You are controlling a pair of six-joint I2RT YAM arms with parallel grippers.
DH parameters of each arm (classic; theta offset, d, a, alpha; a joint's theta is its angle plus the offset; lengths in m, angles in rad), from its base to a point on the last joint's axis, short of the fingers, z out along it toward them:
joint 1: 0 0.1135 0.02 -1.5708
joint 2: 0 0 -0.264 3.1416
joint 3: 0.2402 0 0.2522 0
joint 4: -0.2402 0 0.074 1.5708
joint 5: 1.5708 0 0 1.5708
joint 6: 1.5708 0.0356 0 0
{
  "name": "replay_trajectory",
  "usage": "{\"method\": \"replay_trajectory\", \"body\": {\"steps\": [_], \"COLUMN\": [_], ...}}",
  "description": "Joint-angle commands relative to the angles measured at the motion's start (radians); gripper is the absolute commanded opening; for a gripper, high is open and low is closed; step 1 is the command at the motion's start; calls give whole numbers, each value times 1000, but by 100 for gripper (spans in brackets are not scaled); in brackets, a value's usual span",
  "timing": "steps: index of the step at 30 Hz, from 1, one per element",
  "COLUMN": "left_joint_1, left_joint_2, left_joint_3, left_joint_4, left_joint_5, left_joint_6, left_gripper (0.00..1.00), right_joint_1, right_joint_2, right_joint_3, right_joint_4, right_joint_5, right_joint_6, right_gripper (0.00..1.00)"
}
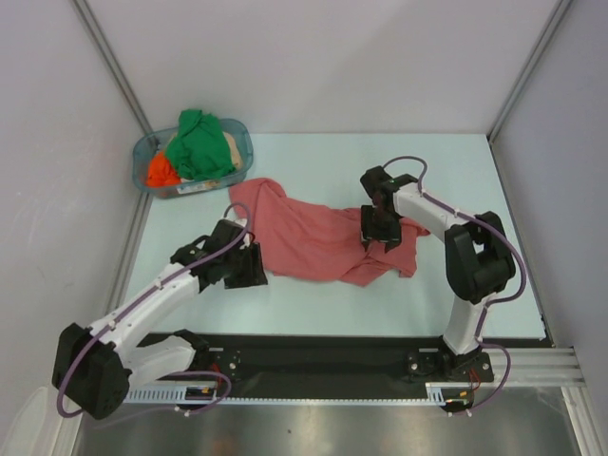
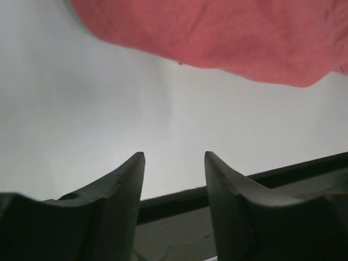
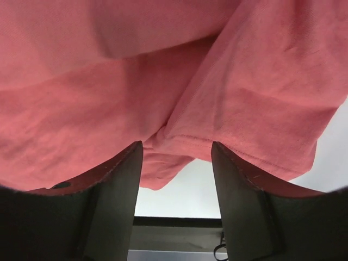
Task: Fold and stack the t-shirts
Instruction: Flatten the tshirt out
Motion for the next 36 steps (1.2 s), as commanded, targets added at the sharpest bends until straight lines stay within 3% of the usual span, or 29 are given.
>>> {"method": "replay_trajectory", "body": {"steps": [1, 2, 3, 5, 8, 10, 12, 15, 25, 32, 36], "left_joint_1": [1, 1, 2, 2, -7, -14, -14, -14, -10, -7, -4], "left_joint_2": [49, 60, 69, 110, 179, 207, 245, 276, 435, 439, 489], "left_joint_3": [3, -5, -15, -31, -26, -31, -31, -20, 37, 72, 112], "left_joint_4": [158, 189, 222, 289, 300, 305, 294, 323, 375, 389, 388], "left_joint_5": [35, 47, 62, 102, 127, 124, 97, 79, 8, -23, -7], "left_joint_6": [-45, -55, -74, -91, -103, -97, -88, -74, 17, 64, 89], "left_gripper": [52, 39, 35, 29, 25, 27, 36, 41, 37, 48, 45], "right_joint_1": [0, 0, 0, 0, 0, -3, -5, -5, -15, -23, -23], "right_joint_2": [24, 34, 46, 58, 74, 74, 74, 69, 61, 61, 72], "right_joint_3": [67, 75, 75, 80, 80, 72, 70, 72, 55, 32, 35], "right_joint_4": [17, 23, 26, 37, 38, 41, 44, 51, 66, 72, 78], "right_joint_5": [46, 40, 38, 33, 44, 47, 35, 23, 12, -8, -10], "right_joint_6": [37, 48, 52, 62, 62, 60, 58, 58, 51, 46, 52], "right_gripper": [58, 56, 53, 43, 43, 43, 43, 43, 38, 44, 42]}}
